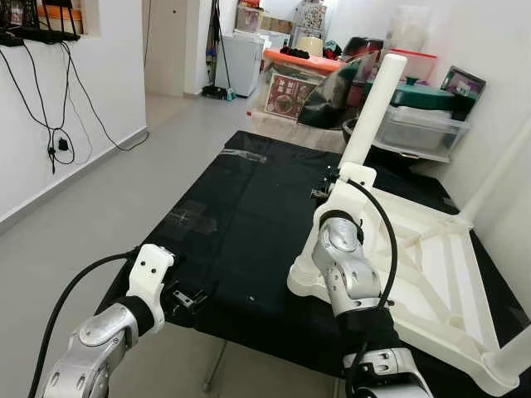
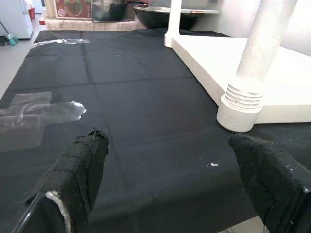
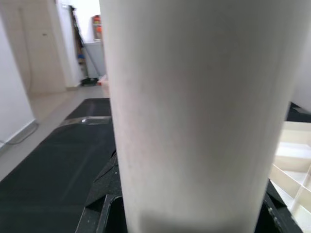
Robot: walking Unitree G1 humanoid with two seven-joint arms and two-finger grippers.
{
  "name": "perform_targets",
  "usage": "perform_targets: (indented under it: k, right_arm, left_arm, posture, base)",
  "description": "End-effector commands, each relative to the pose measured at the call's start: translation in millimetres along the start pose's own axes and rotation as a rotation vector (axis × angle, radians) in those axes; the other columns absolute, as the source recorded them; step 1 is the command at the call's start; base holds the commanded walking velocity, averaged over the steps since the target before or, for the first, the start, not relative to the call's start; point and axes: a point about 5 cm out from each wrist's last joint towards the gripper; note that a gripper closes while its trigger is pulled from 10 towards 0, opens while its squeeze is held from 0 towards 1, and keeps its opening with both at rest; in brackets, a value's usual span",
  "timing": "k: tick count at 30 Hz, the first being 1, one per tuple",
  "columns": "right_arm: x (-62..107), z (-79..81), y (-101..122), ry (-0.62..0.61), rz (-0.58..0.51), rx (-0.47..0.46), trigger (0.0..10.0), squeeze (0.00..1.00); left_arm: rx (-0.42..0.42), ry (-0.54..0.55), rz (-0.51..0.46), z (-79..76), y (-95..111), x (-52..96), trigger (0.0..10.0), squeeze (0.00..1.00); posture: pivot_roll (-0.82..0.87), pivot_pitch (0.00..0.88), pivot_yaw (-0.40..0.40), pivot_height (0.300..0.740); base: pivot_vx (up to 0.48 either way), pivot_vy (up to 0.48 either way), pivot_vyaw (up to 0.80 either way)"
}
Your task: Building children table
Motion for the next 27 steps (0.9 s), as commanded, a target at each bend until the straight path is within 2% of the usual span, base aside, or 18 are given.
perform_targets:
  k: [1,27]
  right_arm:
    - [3.1,-15.8,-17.6,-0.039,0.06,0.0,10.0,0.0]
    - [3.3,-9.5,-4.0,0.02,0.096,-0.001,10.0,0.0]
  left_arm:
    - [-0.003,-0.006,-0.01,-1.5,1.1,-4.1,10.0,0.0]
    - [-0.021,-0.016,-0.01,0.3,-1.0,-8.0,10.0,0.0]
  posture:
    - [0.11,0.0,-0.136,0.74]
    - [0.09,0.0,-0.133,0.74]
  base:
    - [0.0,0.0,0.0]
    - [0.0,0.0,0.0]
Point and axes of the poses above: a point about 5 cm out from each wrist's last joint towards the gripper, its own x axis pointing back from the gripper into the wrist, its own y axis along the axis of the wrist's last joint, z = x × y, and after that the axes turned 14 degrees about -x, right-handed
